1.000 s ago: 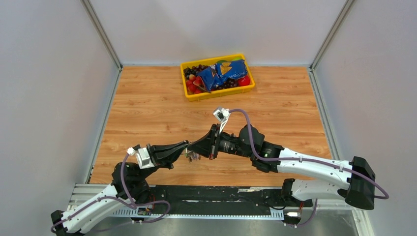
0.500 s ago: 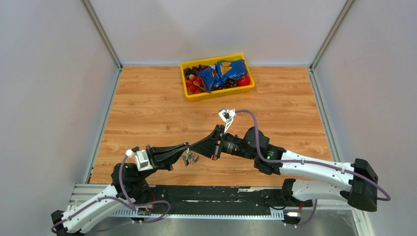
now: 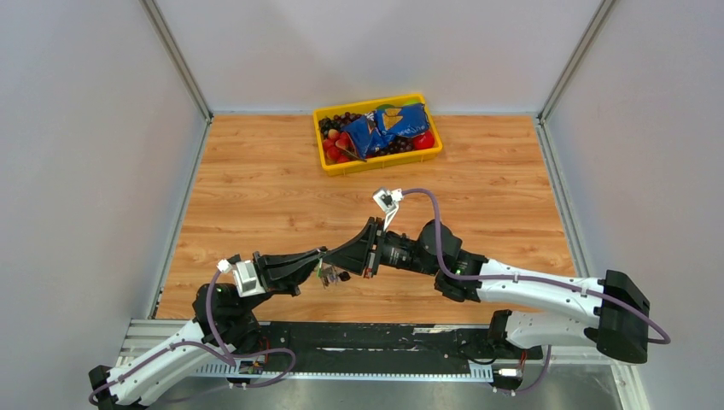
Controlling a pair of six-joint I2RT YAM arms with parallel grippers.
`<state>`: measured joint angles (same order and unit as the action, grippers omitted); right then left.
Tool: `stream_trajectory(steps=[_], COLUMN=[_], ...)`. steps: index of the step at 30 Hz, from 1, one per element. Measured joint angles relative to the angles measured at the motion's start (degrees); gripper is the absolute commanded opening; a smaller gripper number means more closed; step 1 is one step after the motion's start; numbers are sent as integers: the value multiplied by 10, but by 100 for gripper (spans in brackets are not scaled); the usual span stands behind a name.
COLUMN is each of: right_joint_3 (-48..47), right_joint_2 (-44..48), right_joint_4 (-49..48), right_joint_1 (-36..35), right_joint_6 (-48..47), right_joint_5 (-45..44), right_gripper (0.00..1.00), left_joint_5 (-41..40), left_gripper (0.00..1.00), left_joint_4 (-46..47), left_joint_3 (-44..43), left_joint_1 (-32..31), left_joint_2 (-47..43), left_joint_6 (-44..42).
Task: Put the keys on the keyring
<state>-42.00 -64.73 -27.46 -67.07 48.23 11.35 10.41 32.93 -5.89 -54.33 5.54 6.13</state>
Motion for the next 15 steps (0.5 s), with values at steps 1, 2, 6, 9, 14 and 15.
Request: stream_trajectory(steps=[1,2,6,9,14,15], right_joint_3=[0,0,0,1,2,2], right_joint_2=[-1,-2,-3,0,8,8], right_joint_4=[-3,-5,-11,-11,-11,-11], right_joint_1=[0,0,0,0,0,0], right_joint_6=[3,6,10,10,3,1], right_joint_5=[1,2,0,-4,-8,-8], right_gripper=[0,0,0,0,0,0], left_joint_5=[0,0,1,3,9,9], left_gripper=[0,1,0,0,1,1], left_joint_4=[0,1,5,8,19,21], left_joint_3=[0,0,0,0,0,0], left_joint_1=[0,0,0,0,0,0], left_joint_2=[0,0,0,0,9,11], left_joint_6=[0,0,0,1,2,2])
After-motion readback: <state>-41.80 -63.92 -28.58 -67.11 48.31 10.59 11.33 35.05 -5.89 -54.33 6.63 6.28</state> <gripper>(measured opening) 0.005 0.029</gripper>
